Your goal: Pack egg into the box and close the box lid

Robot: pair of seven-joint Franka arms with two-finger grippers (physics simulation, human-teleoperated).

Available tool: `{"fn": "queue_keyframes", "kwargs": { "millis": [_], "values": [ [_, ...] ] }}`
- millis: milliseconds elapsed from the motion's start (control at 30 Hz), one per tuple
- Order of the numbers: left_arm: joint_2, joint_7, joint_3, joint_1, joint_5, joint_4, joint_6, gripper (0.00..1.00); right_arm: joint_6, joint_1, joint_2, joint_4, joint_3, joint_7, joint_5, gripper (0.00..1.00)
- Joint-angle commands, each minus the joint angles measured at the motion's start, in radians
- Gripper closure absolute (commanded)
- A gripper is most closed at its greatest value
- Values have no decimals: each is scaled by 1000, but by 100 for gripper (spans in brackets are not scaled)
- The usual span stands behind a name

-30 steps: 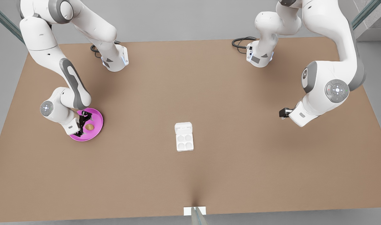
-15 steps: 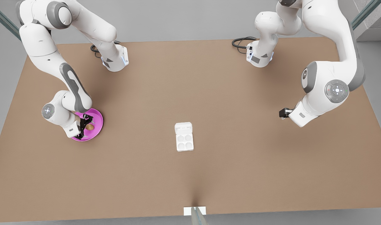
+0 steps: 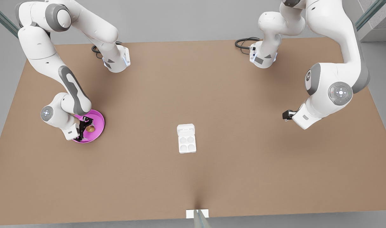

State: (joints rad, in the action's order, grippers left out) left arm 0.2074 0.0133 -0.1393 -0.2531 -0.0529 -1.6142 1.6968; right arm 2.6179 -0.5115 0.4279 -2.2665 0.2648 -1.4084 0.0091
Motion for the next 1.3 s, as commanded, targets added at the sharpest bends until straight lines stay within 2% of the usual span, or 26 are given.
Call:
{"fn": "queue_keyframes", "kwargs": {
  "millis": [0, 167, 267, 300, 333, 500, 633, 767, 867, 933, 1133, 1267],
  "values": [
    [0, 2, 0, 0, -1, 0, 0, 0, -1, 1, -4, -13, 1, 5, 0, 0],
    [12, 2, 0, 0, -1, 2, 6, 0, -1, 1, -6, -16, 1, 5, 0, 0],
    [13, 2, 0, 0, -1, 2, 7, 0, -2, 2, -6, -15, 1, 17, 0, 41],
    [13, 2, 0, 0, -1, 2, 7, 0, -4, 2, -4, -15, 1, 19, 0, 48],
    [13, 2, 0, 0, -1, 2, 7, 0, -4, 2, -4, -15, 1, 26, 0, 51],
    [13, 2, 0, 0, -1, 2, 7, 0, -4, 5, -11, -10, 2, 32, 0, 55],
    [13, 2, 1, -2, -1, 2, 6, 0, -59, 14, -132, -13, 5, 94, 2, 58],
    [13, 2, 1, -2, -1, 2, 7, 0, -125, 19, -228, 16, 125, 200, 2, 58],
    [13, 2, 1, -2, -1, 4, 7, 0, -190, 25, -227, 44, 277, 485, 2, 58],
    [12, 2, 1, -2, -1, 4, 7, 0, -190, 44, -224, 56, 324, 618, 2, 58],
    [7, 10, 3, -28, -2, 5, -6, 0, -190, 223, -192, 127, 324, 1062, 26, 58],
    [9, 10, 1, -28, -2, 5, -6, 0, -190, 353, -112, 213, 323, 1169, 28, 58]
  ]
}}
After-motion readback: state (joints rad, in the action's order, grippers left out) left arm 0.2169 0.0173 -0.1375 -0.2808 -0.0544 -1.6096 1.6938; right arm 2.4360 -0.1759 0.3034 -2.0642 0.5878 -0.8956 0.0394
